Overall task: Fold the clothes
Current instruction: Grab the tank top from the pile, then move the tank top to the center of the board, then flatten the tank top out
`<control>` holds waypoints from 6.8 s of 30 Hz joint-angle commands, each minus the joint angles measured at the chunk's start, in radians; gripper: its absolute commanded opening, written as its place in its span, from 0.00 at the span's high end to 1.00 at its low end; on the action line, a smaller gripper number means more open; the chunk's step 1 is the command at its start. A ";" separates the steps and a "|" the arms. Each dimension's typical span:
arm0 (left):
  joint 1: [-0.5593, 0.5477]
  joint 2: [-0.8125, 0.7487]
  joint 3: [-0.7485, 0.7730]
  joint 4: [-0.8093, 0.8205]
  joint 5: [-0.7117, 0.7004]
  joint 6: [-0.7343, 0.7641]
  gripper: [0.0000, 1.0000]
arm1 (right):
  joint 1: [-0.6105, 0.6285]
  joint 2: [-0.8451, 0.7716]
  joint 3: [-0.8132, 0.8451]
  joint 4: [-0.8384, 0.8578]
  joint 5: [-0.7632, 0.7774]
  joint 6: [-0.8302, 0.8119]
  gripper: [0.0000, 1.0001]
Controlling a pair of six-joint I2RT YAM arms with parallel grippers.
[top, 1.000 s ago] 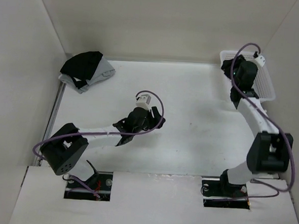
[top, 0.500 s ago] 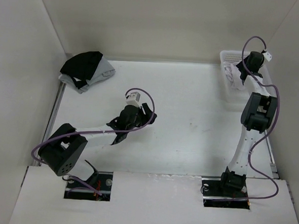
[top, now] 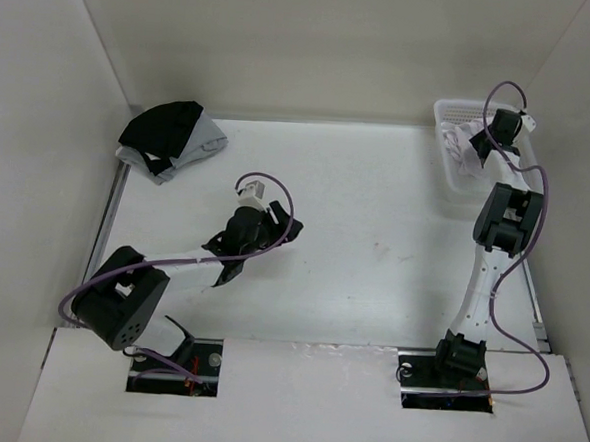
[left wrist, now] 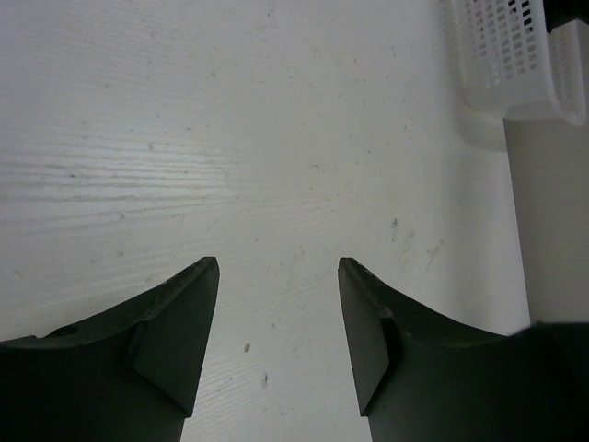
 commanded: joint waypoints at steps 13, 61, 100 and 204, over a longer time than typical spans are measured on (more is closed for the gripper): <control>0.146 -0.148 -0.092 0.076 0.069 -0.043 0.47 | 0.009 -0.044 0.002 -0.090 0.008 0.034 0.58; 0.244 -0.381 -0.089 0.003 0.089 -0.061 0.50 | 0.496 -1.376 -0.632 0.369 -0.300 0.041 0.99; -0.053 -0.162 -0.100 -0.373 -0.226 0.051 0.51 | 0.527 -0.828 -1.212 0.510 -0.217 0.241 0.57; -0.156 -0.654 -0.248 -0.822 -0.396 -0.211 0.74 | 1.296 -0.933 -1.350 0.093 0.103 0.029 0.71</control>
